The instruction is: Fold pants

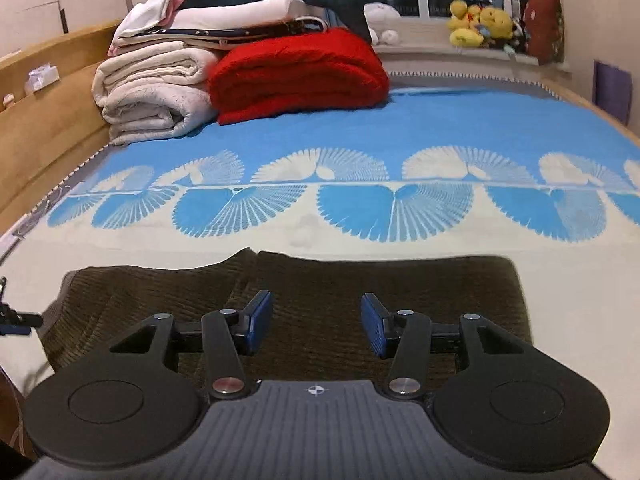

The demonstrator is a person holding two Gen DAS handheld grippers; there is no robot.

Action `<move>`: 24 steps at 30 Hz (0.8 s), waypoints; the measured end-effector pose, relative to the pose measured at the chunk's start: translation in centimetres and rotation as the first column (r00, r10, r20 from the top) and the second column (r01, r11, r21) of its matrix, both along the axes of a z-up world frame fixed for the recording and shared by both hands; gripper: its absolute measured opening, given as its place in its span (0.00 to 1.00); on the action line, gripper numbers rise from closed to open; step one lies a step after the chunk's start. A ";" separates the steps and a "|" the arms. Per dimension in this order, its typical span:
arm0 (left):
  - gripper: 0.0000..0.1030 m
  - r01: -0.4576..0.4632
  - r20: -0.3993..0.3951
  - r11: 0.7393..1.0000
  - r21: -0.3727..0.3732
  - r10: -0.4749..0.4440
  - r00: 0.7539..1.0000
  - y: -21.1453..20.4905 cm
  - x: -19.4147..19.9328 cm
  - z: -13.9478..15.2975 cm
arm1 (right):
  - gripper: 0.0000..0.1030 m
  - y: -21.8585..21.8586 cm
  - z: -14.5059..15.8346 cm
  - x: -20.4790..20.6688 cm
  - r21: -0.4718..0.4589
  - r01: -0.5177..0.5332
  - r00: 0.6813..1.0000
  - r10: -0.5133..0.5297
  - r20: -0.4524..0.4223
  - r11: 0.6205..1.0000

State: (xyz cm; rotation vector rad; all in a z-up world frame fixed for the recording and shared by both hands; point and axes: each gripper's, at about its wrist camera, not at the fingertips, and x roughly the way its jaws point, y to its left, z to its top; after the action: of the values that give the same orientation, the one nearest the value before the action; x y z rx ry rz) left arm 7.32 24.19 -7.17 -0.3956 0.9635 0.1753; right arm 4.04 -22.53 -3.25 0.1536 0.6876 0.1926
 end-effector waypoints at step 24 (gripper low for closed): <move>0.69 -0.160 -0.120 0.960 -0.231 0.135 0.984 4.1 -0.6 -3.4 | 0.50 0.7 -1.0 0.7 -0.071 -0.025 1.000 0.024 -0.009 0.997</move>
State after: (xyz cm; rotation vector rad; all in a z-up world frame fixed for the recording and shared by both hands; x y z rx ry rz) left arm 6.71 28.31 -10.54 -0.6879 1.0617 0.2172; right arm 4.73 -21.87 -4.23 0.0779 0.7036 0.1908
